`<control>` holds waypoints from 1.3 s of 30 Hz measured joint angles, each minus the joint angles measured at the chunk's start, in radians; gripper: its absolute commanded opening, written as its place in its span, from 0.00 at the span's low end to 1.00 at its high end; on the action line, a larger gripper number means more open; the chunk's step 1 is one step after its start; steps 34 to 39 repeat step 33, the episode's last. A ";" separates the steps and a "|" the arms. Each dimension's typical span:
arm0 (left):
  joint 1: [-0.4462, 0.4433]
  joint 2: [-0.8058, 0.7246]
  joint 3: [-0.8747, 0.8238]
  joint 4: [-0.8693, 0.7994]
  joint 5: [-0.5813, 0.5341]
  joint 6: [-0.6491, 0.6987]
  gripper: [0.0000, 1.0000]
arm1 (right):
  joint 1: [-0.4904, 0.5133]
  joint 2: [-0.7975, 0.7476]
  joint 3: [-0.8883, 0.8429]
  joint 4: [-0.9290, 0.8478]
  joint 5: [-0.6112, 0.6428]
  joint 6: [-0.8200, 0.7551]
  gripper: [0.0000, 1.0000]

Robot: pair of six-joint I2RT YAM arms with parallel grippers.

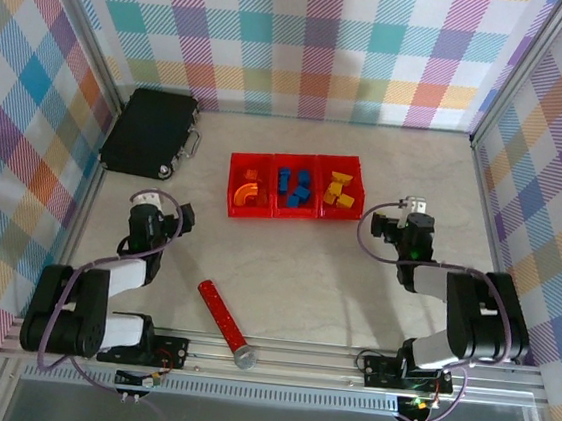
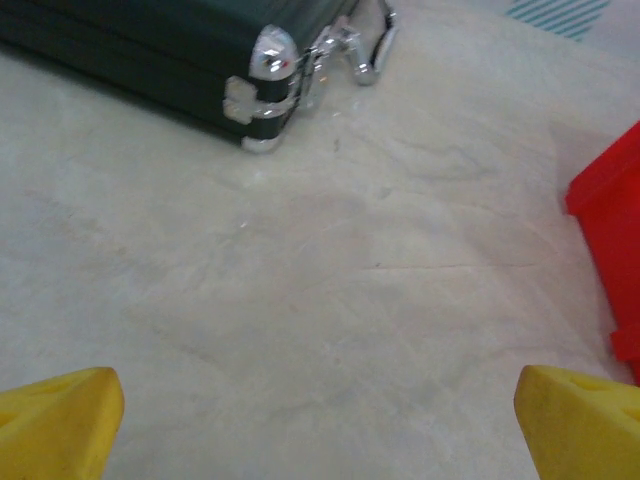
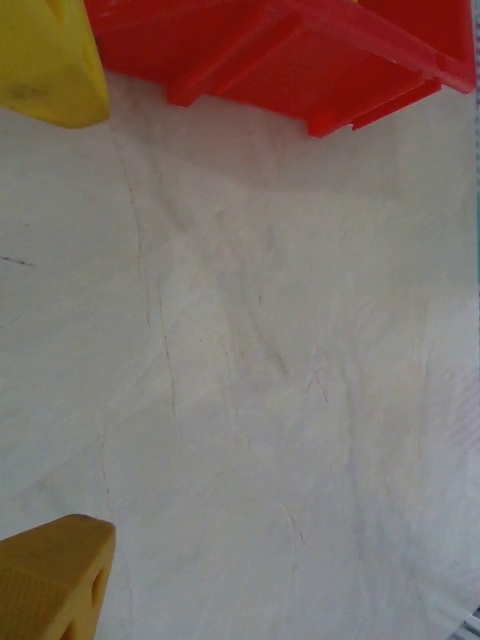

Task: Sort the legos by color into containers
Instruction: Reset both arms

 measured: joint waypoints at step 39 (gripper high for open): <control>-0.047 0.283 0.125 0.190 0.057 0.174 1.00 | -0.071 0.041 0.012 0.057 -0.199 -0.008 0.99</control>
